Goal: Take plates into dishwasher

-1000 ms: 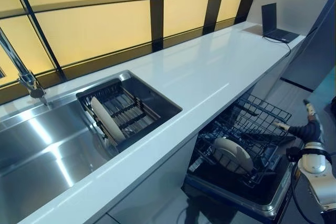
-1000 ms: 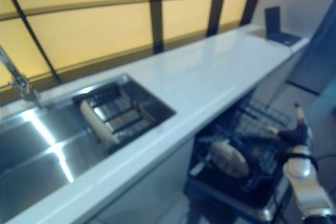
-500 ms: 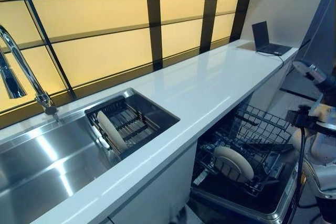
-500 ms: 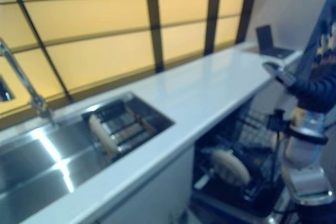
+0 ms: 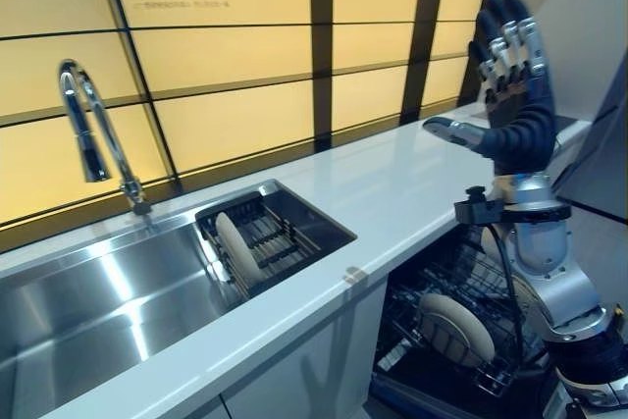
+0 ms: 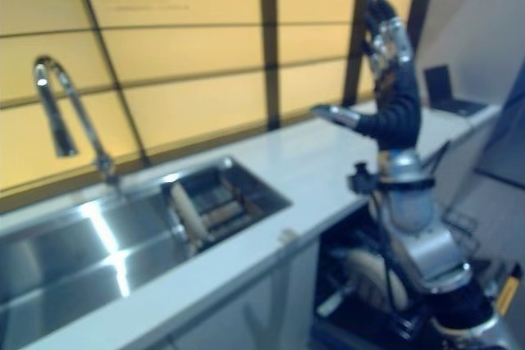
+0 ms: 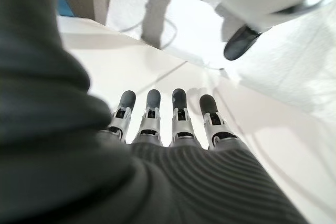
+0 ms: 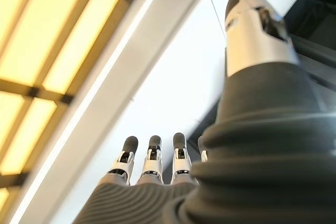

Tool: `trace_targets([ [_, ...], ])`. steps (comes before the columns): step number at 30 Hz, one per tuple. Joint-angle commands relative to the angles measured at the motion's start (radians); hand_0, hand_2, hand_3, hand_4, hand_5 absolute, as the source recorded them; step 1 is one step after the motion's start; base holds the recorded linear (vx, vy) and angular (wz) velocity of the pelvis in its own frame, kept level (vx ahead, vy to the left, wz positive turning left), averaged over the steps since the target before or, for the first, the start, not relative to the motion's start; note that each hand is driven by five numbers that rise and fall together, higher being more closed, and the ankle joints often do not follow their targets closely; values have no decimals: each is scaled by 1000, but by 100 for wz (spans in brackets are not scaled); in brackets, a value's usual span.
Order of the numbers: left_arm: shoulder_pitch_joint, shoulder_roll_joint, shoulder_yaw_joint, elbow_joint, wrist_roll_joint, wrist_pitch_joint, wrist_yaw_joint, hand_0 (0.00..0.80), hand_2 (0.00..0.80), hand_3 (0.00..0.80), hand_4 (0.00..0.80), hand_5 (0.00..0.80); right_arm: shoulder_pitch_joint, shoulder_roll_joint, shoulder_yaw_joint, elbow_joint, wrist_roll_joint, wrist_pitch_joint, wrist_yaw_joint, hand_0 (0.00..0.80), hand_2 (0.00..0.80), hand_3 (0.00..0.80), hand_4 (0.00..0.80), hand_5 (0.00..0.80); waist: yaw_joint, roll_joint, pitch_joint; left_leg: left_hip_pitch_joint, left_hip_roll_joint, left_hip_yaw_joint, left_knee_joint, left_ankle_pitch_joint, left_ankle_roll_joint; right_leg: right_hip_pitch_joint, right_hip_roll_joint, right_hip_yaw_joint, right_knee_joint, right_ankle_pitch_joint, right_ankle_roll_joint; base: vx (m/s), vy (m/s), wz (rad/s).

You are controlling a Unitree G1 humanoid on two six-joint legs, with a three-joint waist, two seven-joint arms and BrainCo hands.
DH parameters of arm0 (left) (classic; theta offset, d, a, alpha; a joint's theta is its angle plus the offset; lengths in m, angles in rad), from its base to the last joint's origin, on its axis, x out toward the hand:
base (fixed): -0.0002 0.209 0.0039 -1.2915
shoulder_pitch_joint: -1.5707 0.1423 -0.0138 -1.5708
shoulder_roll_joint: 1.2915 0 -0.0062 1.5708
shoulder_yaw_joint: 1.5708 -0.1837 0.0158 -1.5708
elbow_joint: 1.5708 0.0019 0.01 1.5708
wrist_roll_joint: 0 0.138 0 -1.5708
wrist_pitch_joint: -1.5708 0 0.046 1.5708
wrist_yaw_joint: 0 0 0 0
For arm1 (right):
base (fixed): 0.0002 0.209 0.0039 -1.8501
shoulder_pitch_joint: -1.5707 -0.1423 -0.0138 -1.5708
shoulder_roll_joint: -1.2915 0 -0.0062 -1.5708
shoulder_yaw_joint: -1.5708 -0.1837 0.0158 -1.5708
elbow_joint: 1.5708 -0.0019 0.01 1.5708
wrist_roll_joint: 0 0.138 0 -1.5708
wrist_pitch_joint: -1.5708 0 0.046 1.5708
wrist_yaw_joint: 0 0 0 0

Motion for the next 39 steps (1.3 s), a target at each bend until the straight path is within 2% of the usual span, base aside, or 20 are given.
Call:
trace_targets([
  [1,-25,32,-9,32,-22,-3,17,0,0,0,0,0,-130,37,17,44,26,36,24,0,0,0,0,0,36,-58,-5,-117,-34,51,-5,48,-3,116,21,-38,15,-168,6,148,103,9],
  [5,-1,35,11,42,-32,-9,18,0,0,0,0,0,-138,59,42,80,3,59,29,0,0,0,0,0,73,-63,-10,-113,-74,26,23,-8,30,127,-20,-73,33,-178,21,205,180,31],
  [11,13,58,35,45,0,-19,12,0,0,0,0,0,-121,84,38,144,-62,41,1,0,0,0,0,0,123,-78,-11,-117,-127,-19,57,-60,87,141,-107,-99,123,-190,82,175,173,32],
  [13,6,69,38,50,10,-27,11,0,0,0,0,0,-108,87,29,160,-72,26,-8,0,0,0,0,0,129,-89,-8,-119,-154,-38,63,-72,115,110,-161,-84,220,-132,101,218,251,36],
  [14,1,72,36,53,12,-32,9,0,0,0,0,0,-96,90,20,165,-75,19,-9,0,0,0,0,0,129,-90,-6,-113,-171,-54,58,-76,133,82,-197,-65,304,-74,109,206,276,44],
  [16,-12,78,29,56,18,-39,2,0,0,0,0,0,-67,86,1,165,-75,10,-11,0,0,0,0,0,120,-79,1,-92,-194,-91,45,-83,164,11,-244,-13,490,23,115,217,270,49],
  [17,-17,81,19,53,16,-37,4,0,0,0,0,0,-49,91,-7,162,-76,5,-9,0,0,0,0,0,116,-71,4,-83,-199,-108,39,-87,174,-19,-257,9,556,44,116,251,242,64],
  [18,-18,90,16,40,18,-24,6,0,0,0,0,0,-33,90,-13,168,-69,-2,-7,0,0,0,0,0,104,-55,11,-60,-202,-140,26,-91,182,-81,-253,50,648,67,114,183,147,56],
  [19,-18,91,16,37,18,-20,6,0,0,0,0,0,-33,89,-13,170,-66,-3,-7,0,0,0,0,0,103,-54,11,-57,-202,-141,23,-91,182,-88,-252,54,653,67,114,180,90,57],
  [21,-26,102,13,19,18,8,8,0,0,0,0,0,-41,92,-14,180,-65,20,-8,0,0,0,0,0,84,-40,21,-28,-198,-178,-5,-86,174,-160,-203,79,613,32,100,191,-58,59],
  [22,-32,111,17,13,29,18,4,0,0,0,0,0,-61,88,-9,193,-58,35,-19,0,0,0,0,0,77,-43,19,-22,-194,-203,-16,-85,162,-175,-167,84,489,13,92,231,-188,67],
  [24,-39,121,23,17,41,21,1,0,0,0,0,0,-78,78,-6,209,-43,43,-27,0,0,0,0,0,66,-55,19,-15,-195,-231,-23,-91,153,-174,-122,103,358,-7,97,208,-241,62],
  [25,-47,126,28,20,47,25,-1,0,0,0,0,0,-85,64,-7,222,-26,44,-32,0,0,0,0,0,46,-66,19,-9,-202,-263,-27,-97,146,-180,-67,148,245,-20,104,171,-207,49],
  [28,-55,124,32,18,49,33,3,0,0,0,0,0,-93,55,-8,234,-10,55,-31,0,0,0,0,0,21,-75,19,-7,-217,-306,-28,-111,145,-205,-16,196,174,-11,112,97,-147,67],
  [29,-56,118,36,15,50,32,11,0,0,0,0,0,-92,56,-8,251,-11,50,-30,0,0,0,0,0,24,-76,17,-20,-220,-323,-28,-104,142,-189,-7,195,156,-23,101,35,-134,86],
  [32,-58,106,41,12,14,36,12,0,0,0,0,0,-100,63,1,266,-12,85,-35,0,0,0,0,0,41,-79,0,-58,-217,-331,-28,-71,124,-111,5,184,103,-51,84,14,-167,84],
  [35,-43,95,39,14,38,10,2,0,0,0,0,0,-113,57,8,283,-8,116,-39,0,0,0,0,0,56,-86,-16,-66,-212,-315,-28,-69,117,-52,13,175,56,-65,69,39,-111,32],
  [39,-35,77,38,-3,16,17,4,0,0,0,0,0,-116,50,20,289,5,138,-57,0,0,0,0,0,64,-92,-29,-60,-207,-298,-28,-73,111,-14,25,166,10,-67,56,12,-67,-6],
])
